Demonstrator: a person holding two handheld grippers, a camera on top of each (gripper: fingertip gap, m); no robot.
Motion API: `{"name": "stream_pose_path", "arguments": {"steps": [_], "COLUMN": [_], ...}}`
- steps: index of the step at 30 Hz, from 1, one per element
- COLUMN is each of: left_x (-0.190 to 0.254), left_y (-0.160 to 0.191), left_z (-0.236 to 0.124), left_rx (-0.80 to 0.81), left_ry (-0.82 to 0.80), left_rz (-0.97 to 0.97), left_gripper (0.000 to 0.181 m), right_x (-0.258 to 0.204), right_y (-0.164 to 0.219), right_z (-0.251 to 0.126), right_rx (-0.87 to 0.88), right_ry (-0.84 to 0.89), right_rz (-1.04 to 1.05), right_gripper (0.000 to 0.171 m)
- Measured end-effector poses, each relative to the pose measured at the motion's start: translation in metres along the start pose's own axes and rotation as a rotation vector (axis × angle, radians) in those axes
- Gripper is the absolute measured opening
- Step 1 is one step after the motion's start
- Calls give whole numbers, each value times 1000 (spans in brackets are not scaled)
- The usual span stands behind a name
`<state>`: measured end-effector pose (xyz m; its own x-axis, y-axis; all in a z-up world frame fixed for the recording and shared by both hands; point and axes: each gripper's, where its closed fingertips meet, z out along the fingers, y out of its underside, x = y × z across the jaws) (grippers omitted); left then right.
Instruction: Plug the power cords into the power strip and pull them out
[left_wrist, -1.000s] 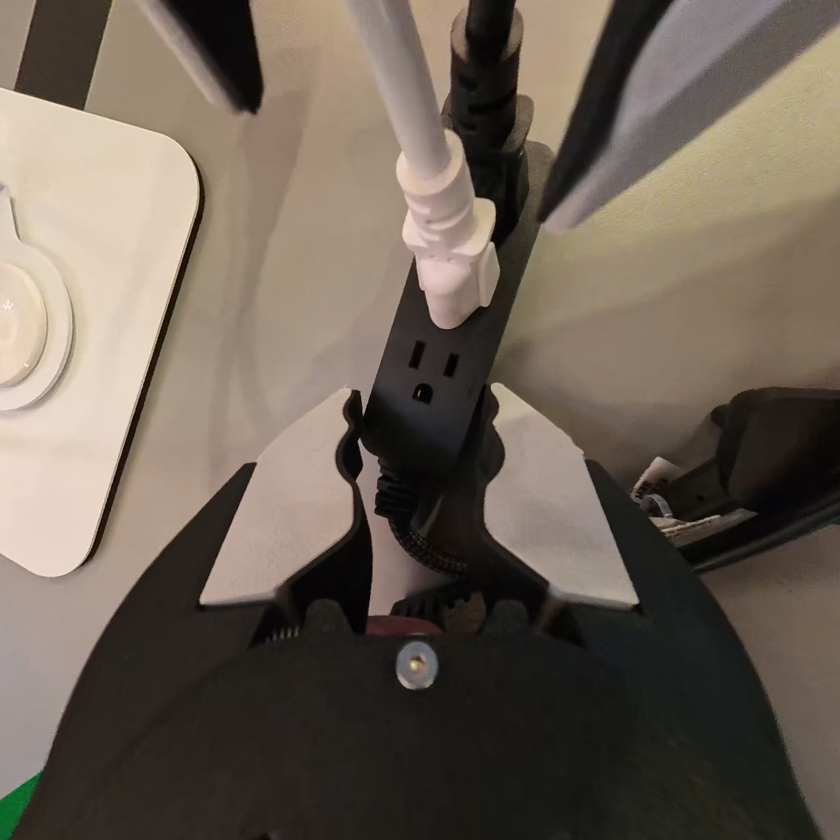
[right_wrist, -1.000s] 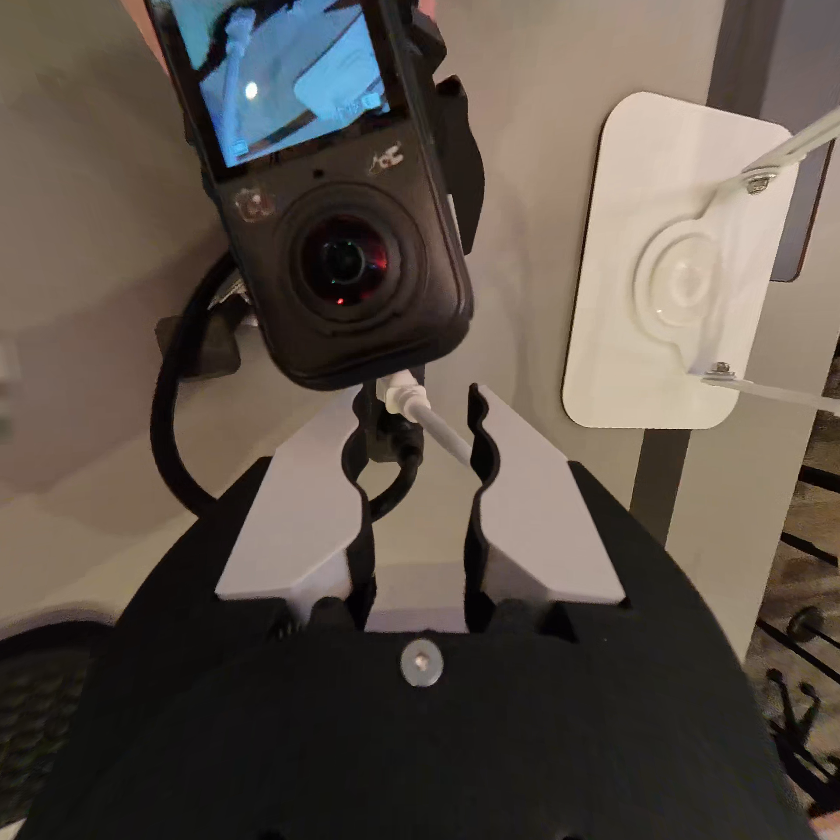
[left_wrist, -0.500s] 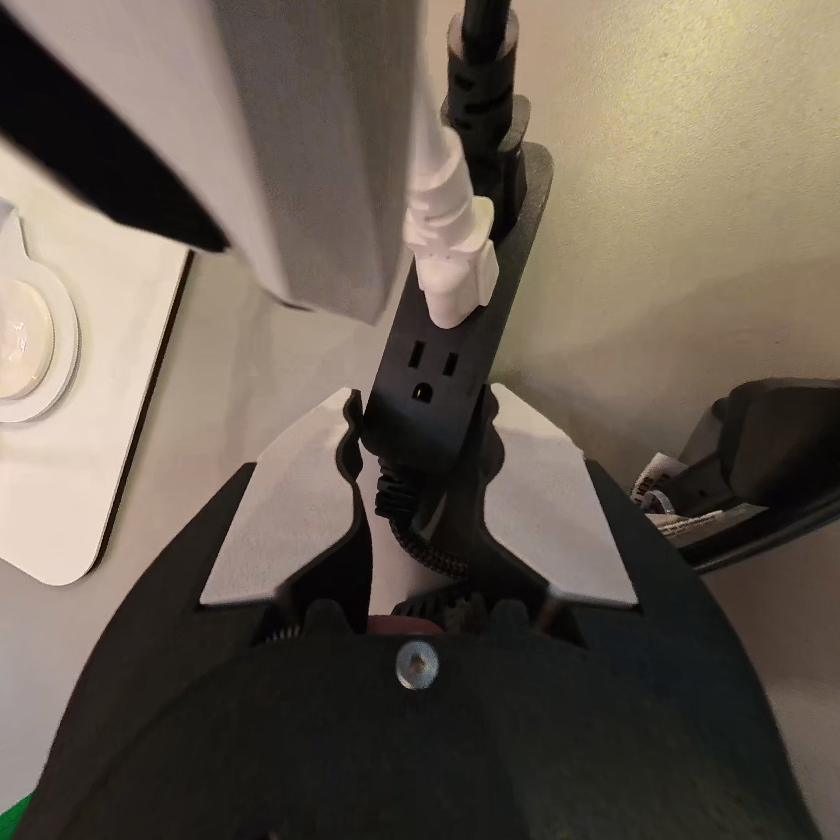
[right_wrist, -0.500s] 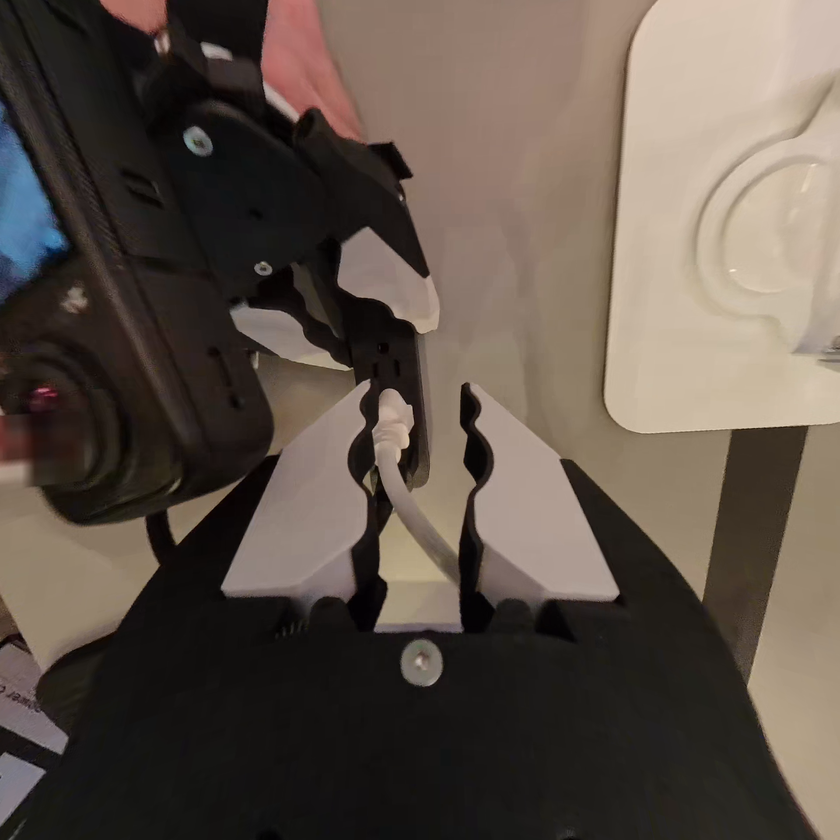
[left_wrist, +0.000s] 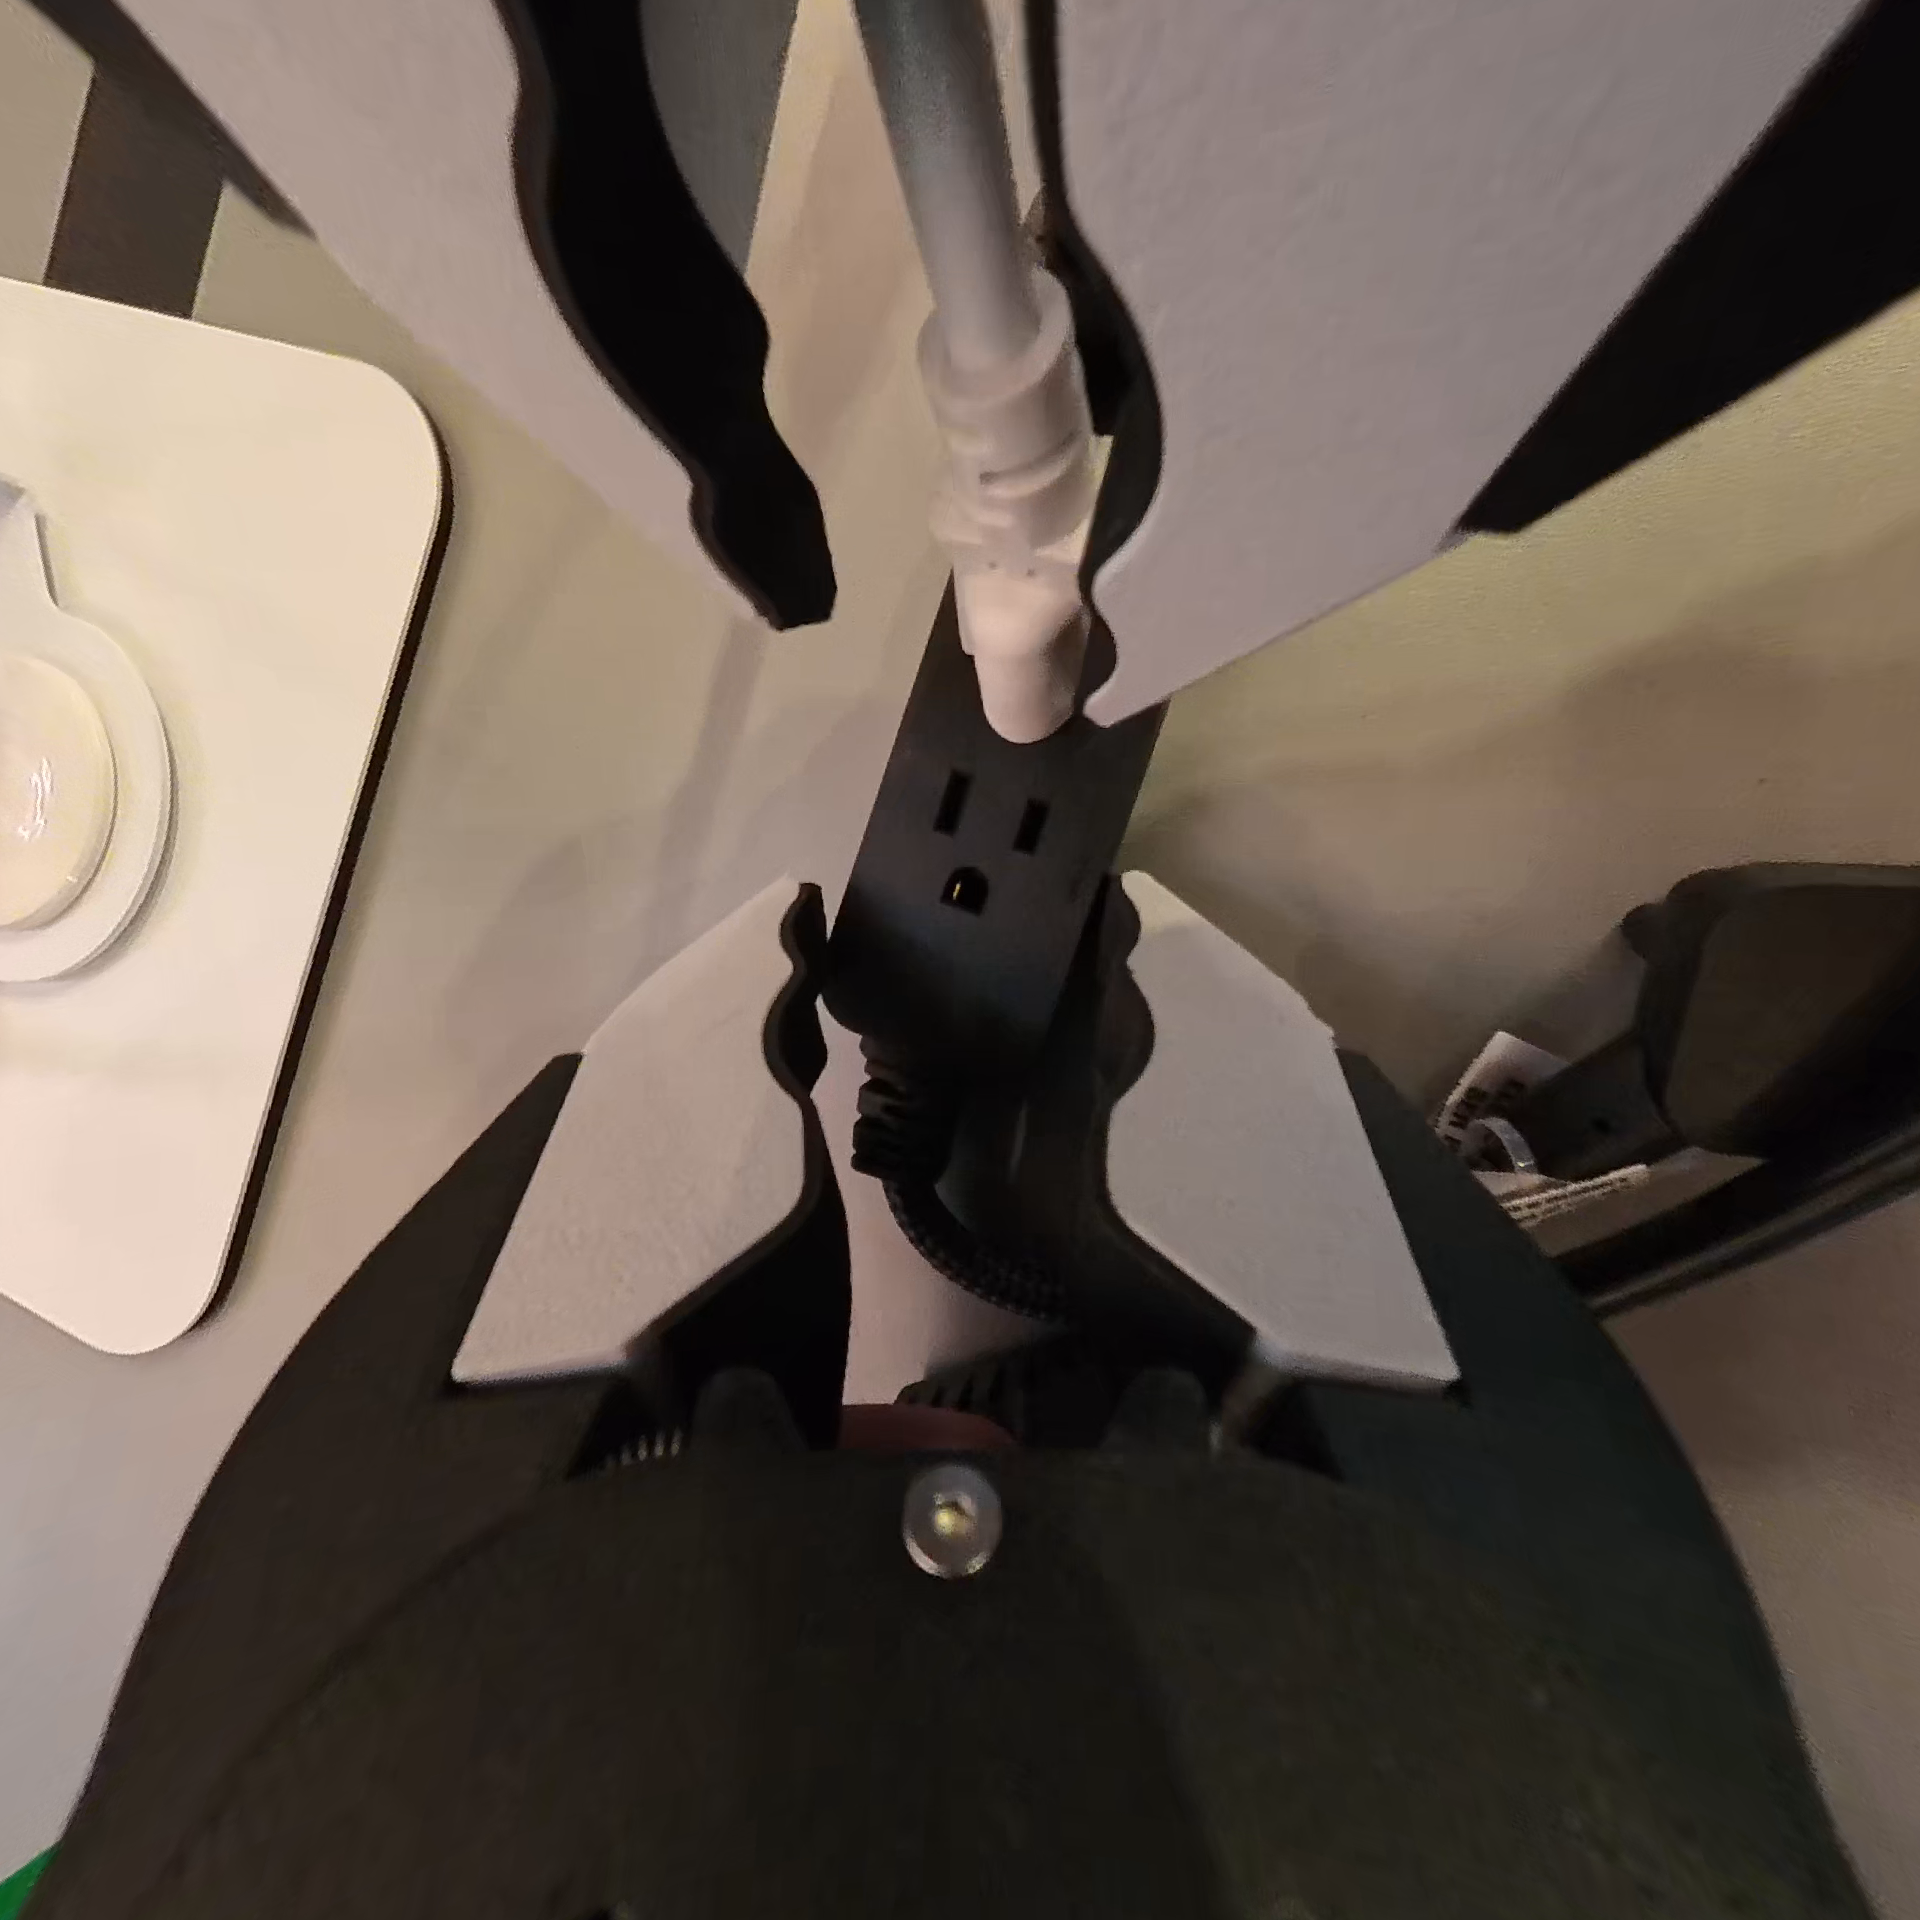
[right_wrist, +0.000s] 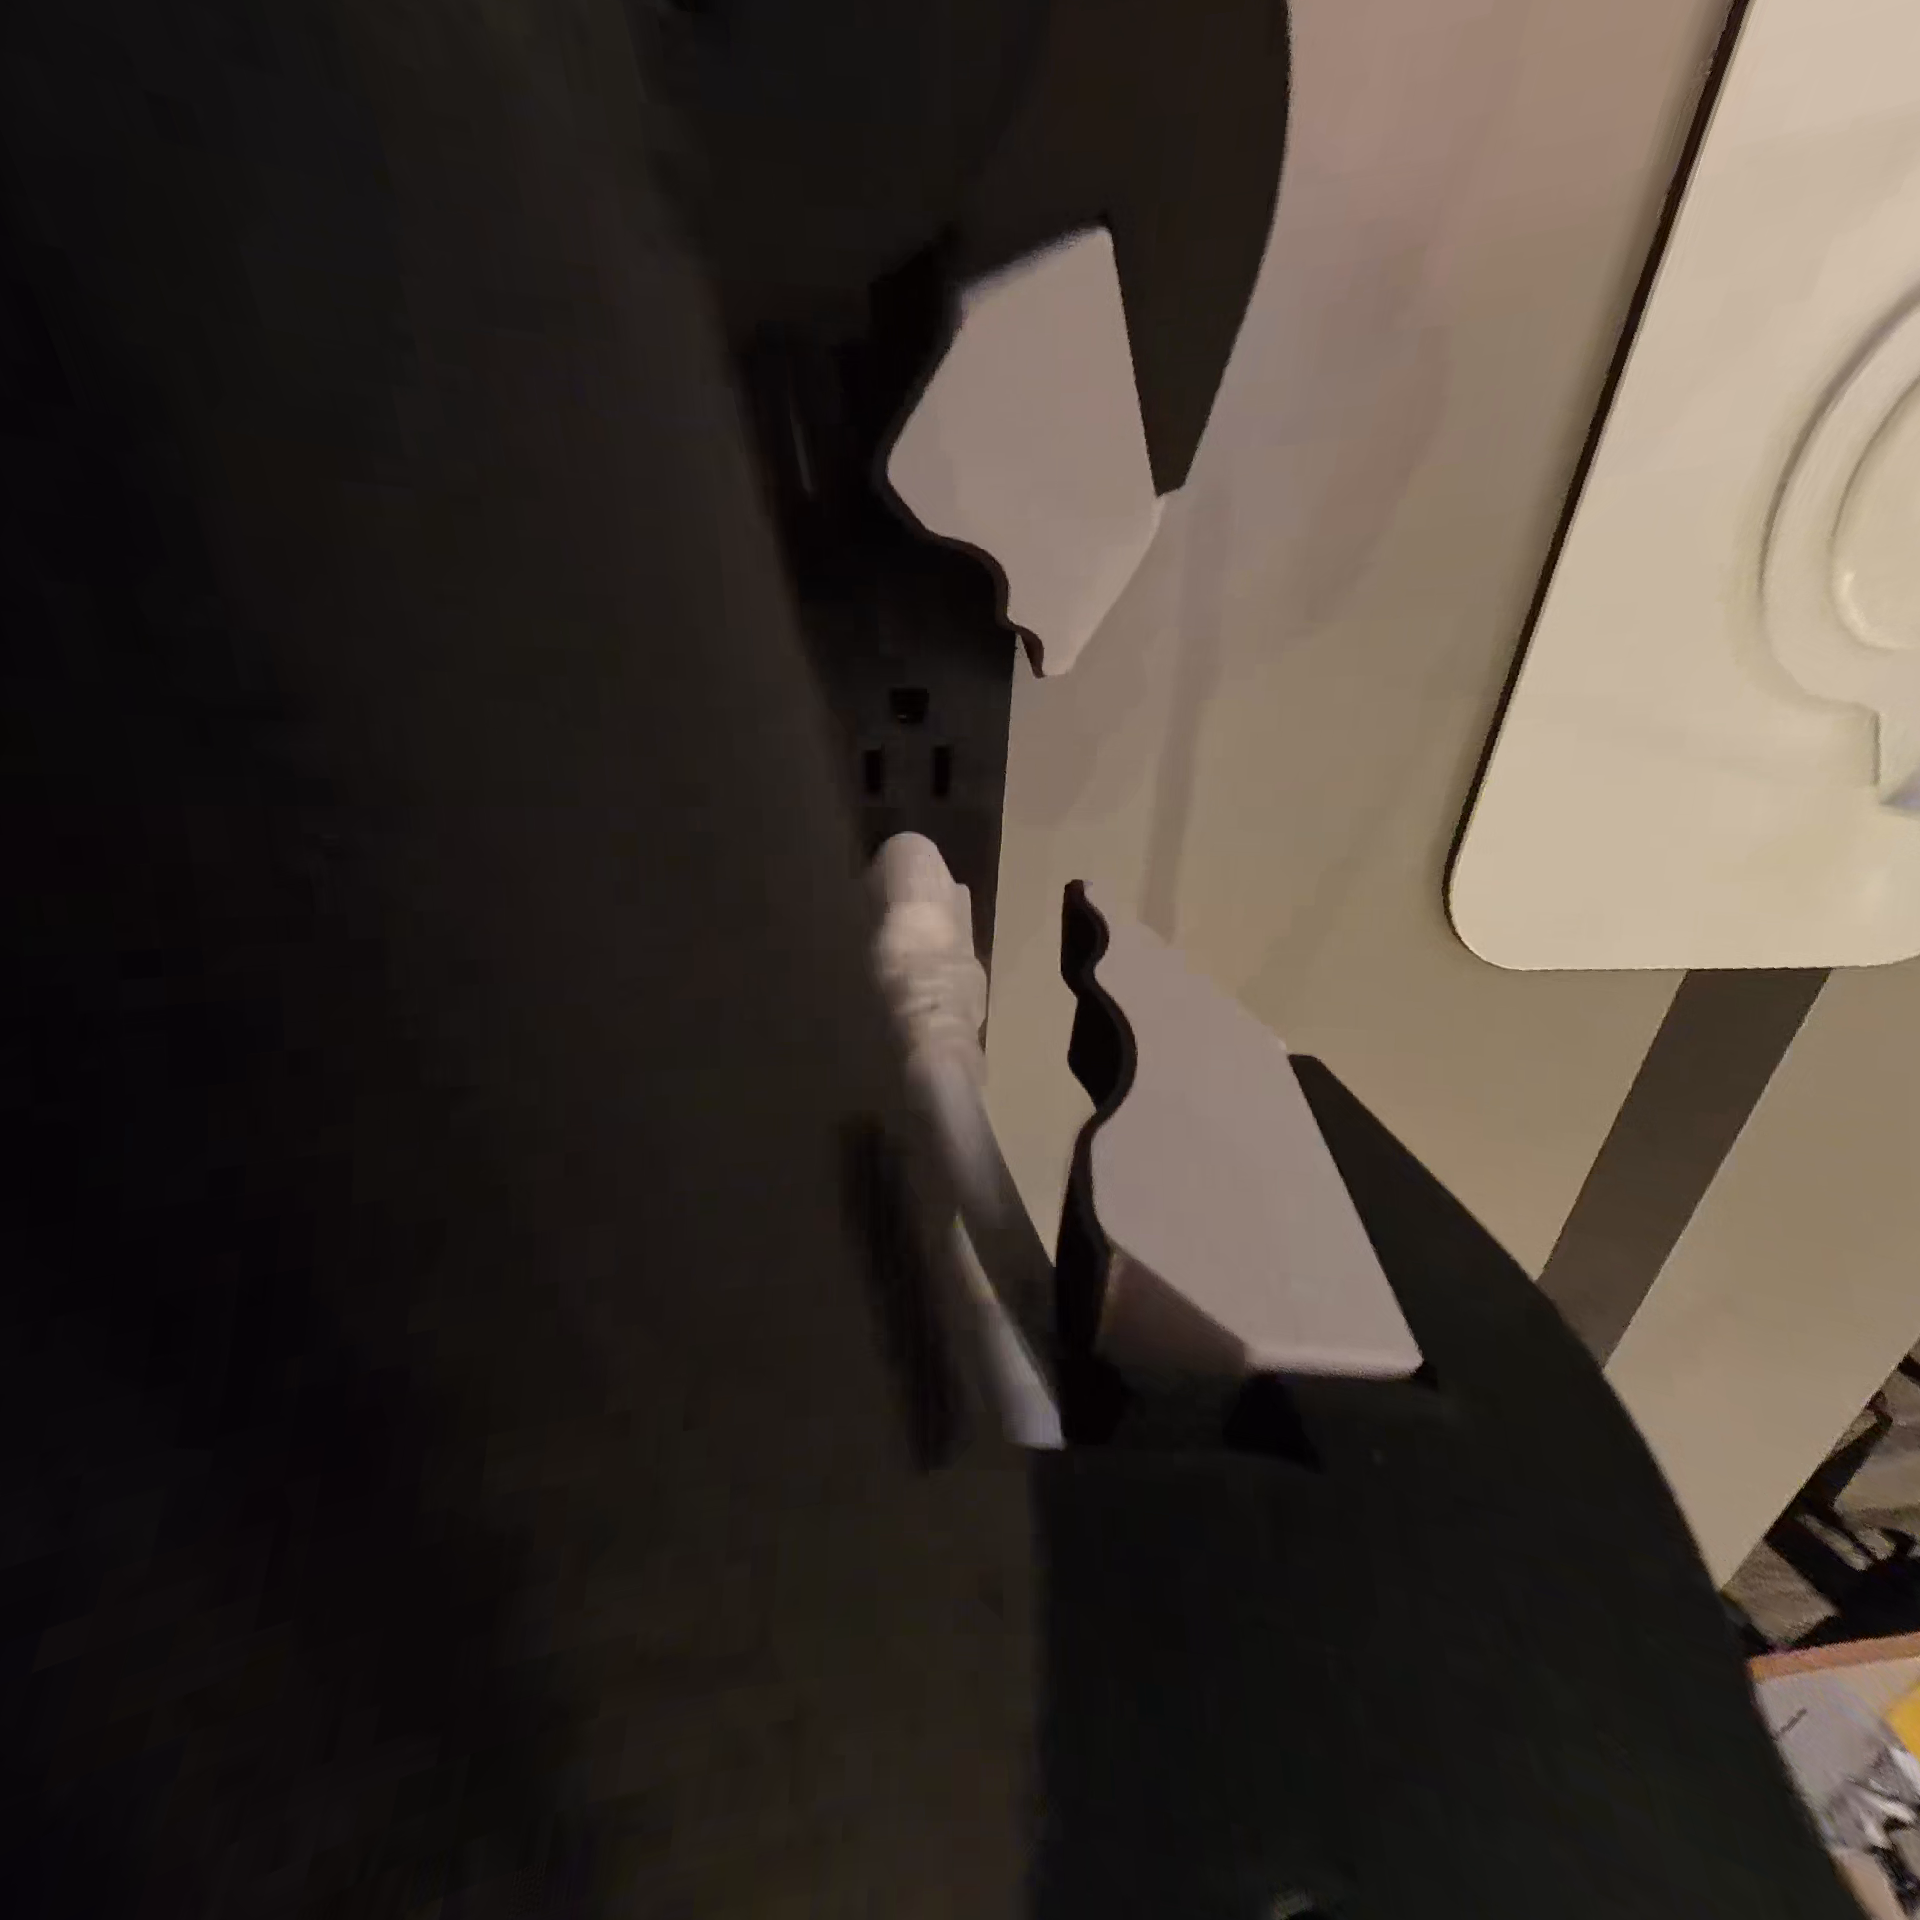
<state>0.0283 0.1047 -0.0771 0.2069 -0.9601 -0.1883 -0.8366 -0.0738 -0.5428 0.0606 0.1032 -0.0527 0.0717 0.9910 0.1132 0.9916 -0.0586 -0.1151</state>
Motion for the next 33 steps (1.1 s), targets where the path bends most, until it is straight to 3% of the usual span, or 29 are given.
{"name": "stream_pose_path", "arguments": {"steps": [1,5,13,19,26,30,33], "left_x": [-1,2,7,11,14,18,16], "left_y": [-1,-4,-2,-4,-6,-2,-2], "left_z": [-2,2,2,5,-1,-10,-18], "left_rx": [3,15,18,19,103,103,121], "left_ry": [-2,-13,-23,7,38,110,122], "left_rz": [3,14,32,30,156,201,229], "left_gripper": [52,51,51,50,46,58,46], "right_x": [0,-13,-12,-15,-19,-18,-20], "right_y": [3,23,13,16,16,16,16], "right_z": [-1,5,9,9,7,6,5], "right_rx": [-22,-112,7,20,52,61,71], "right_ry": [-24,-163,-111,-152,-141,-149,-145], "right_rz": [28,76,43,33,5,-14,-37], "right_gripper": [36,55,25,24,24,24,24]}}
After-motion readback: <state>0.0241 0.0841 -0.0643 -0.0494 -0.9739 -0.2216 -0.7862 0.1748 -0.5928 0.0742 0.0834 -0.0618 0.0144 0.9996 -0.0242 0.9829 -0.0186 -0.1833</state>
